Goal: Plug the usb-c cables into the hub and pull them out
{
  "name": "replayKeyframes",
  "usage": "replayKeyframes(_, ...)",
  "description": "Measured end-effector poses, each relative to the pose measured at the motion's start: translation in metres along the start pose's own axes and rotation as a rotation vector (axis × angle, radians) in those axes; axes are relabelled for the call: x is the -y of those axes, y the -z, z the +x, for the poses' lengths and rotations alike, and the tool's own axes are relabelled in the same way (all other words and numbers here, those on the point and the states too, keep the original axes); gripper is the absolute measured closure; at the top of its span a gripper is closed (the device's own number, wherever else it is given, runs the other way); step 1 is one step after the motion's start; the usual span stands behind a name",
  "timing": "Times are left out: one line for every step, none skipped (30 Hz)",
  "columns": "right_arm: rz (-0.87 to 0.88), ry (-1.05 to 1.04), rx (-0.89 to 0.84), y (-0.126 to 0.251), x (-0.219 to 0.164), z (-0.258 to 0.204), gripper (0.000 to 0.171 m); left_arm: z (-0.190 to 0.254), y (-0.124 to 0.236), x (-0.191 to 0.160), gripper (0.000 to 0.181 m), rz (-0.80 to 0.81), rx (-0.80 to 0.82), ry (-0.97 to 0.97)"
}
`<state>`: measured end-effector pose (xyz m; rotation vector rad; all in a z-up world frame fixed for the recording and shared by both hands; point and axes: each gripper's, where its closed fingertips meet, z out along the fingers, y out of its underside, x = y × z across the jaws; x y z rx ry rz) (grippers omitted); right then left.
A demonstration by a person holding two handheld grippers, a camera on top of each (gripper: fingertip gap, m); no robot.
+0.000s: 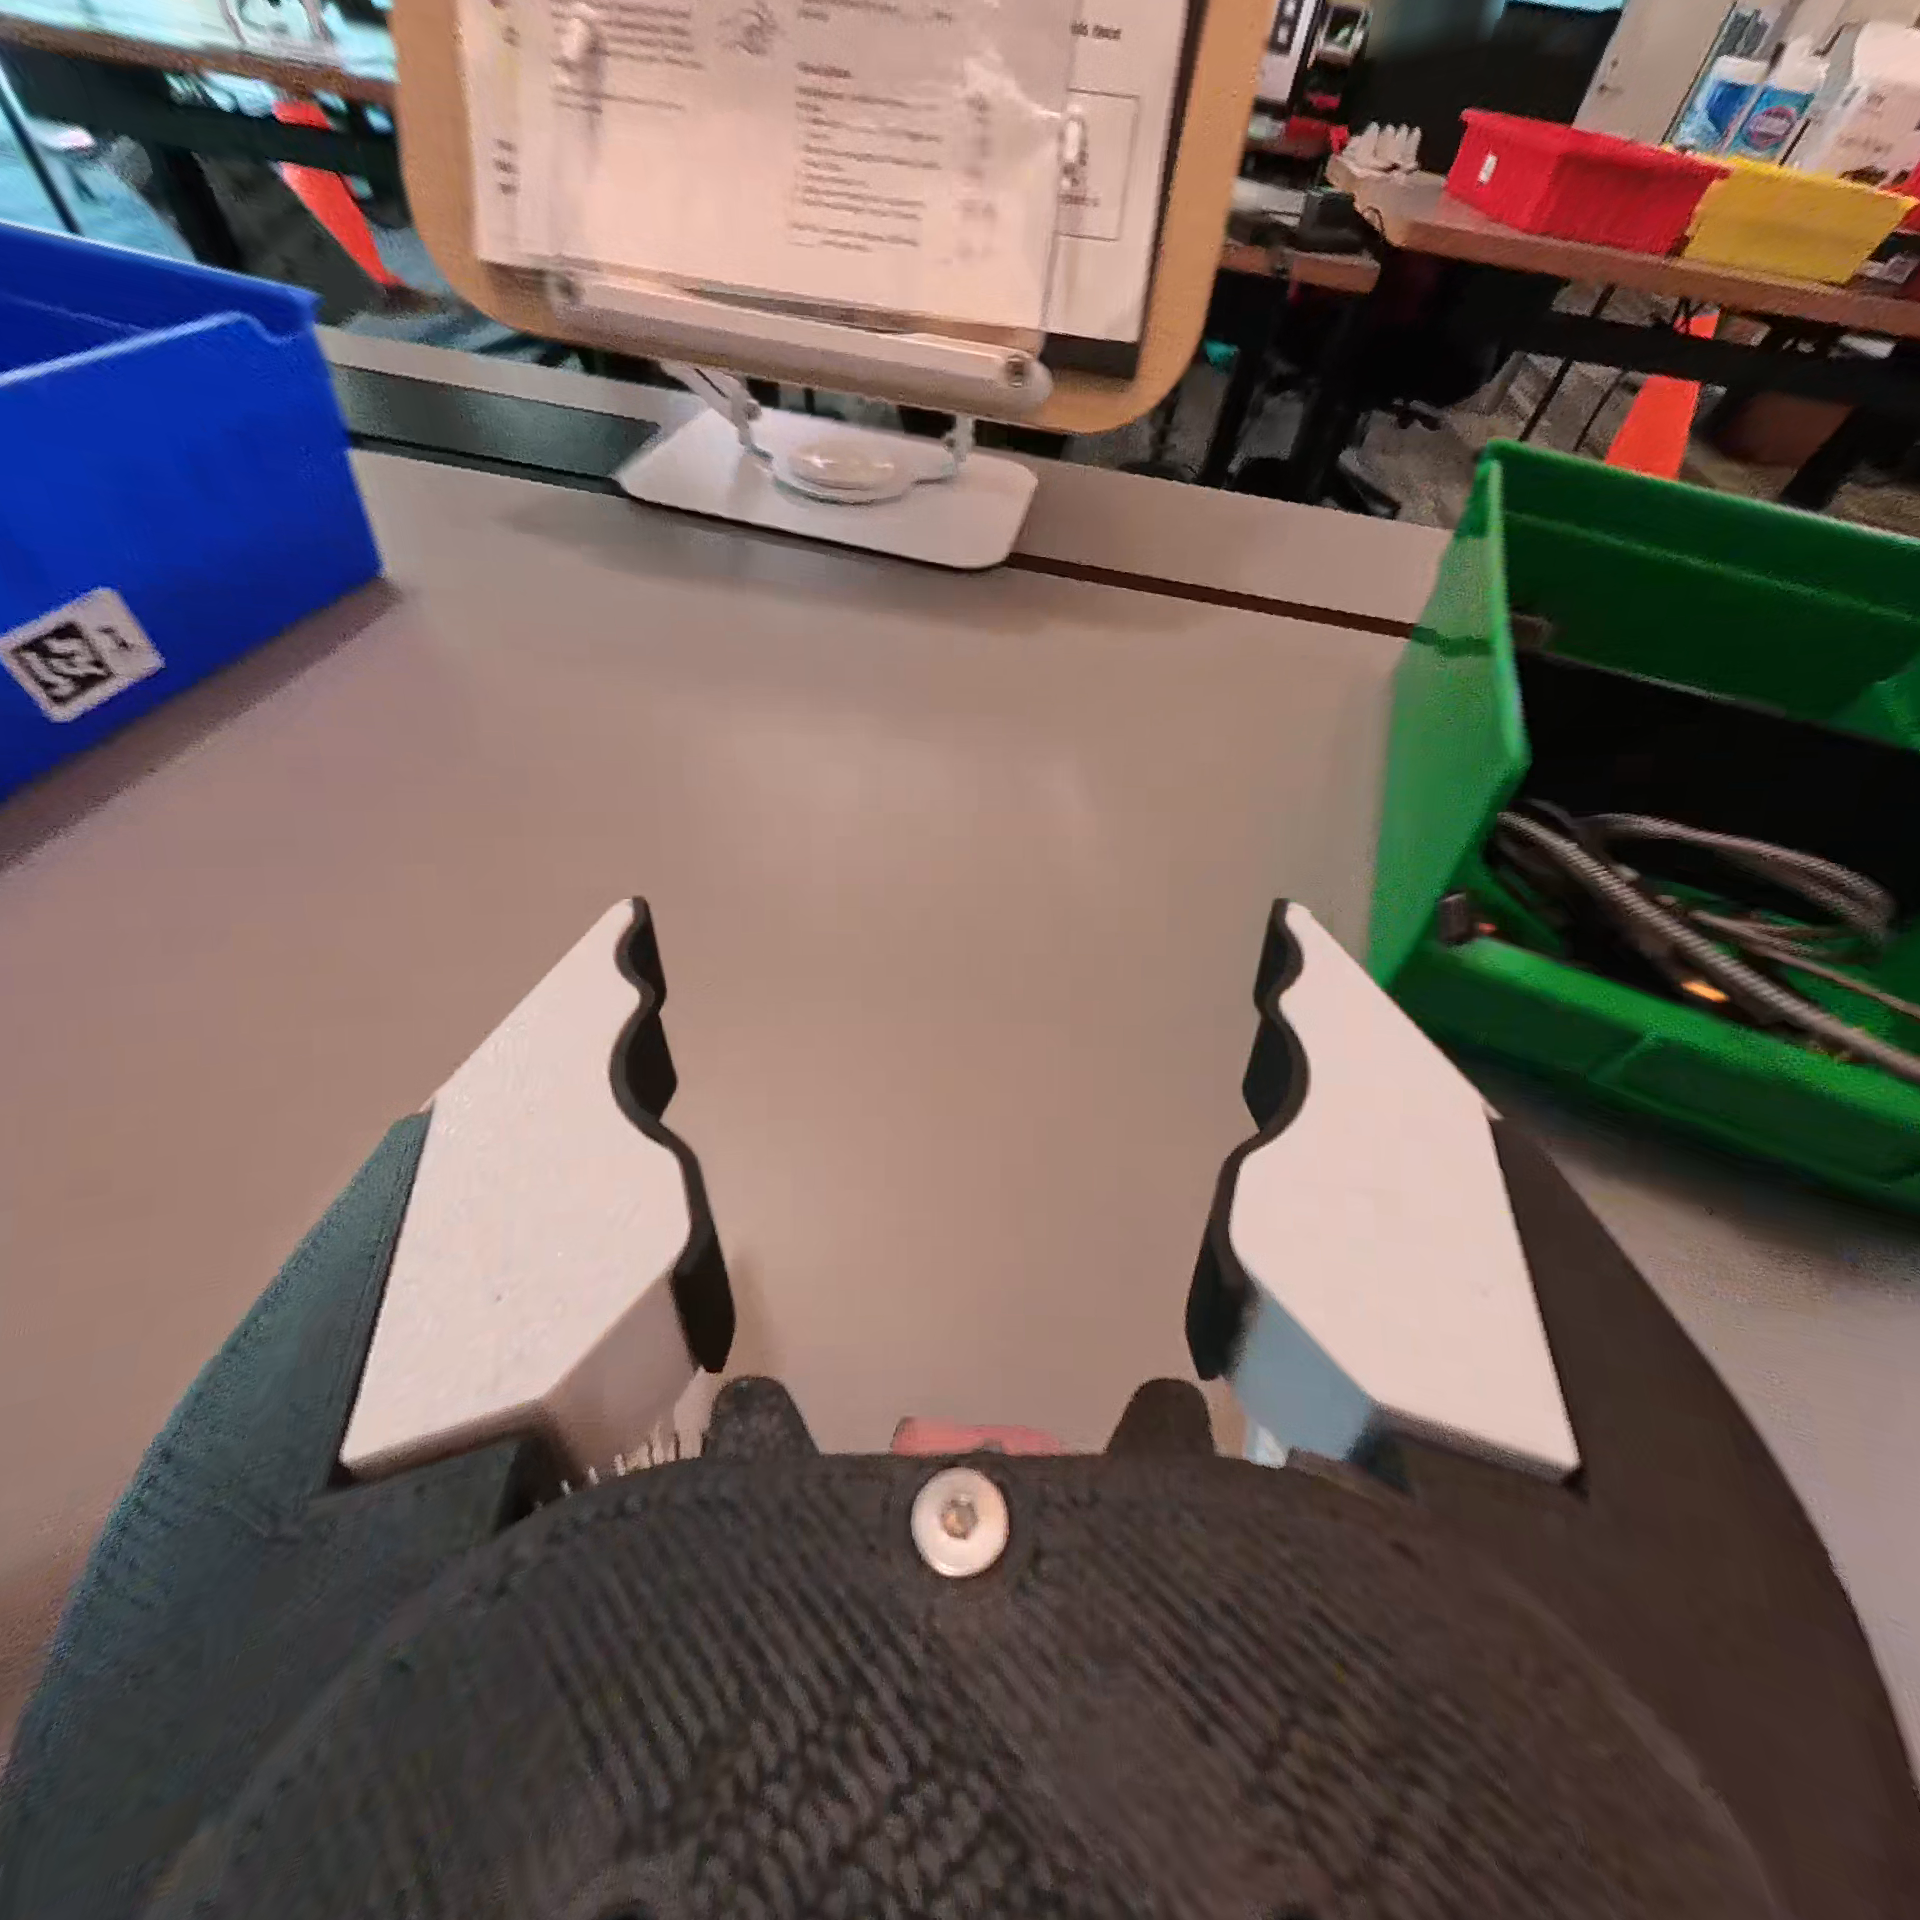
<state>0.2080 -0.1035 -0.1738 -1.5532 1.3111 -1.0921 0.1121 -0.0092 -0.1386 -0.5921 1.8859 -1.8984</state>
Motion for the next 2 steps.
replayKeyframes(0.012, -0.003, 0.0, 0.0027, -0.0032, -0.01, 0.056, 0.0042, 0.0043, 0.0026, 0.071, -0.001, 0.016, -0.001)
replayKeyframes(0.01, 0.002, -0.002, 0.0052, -0.0071, -0.0186, 0.055, 0.0098, 0.0095, 0.005, 0.069, 0.001, 0.021, -0.004)
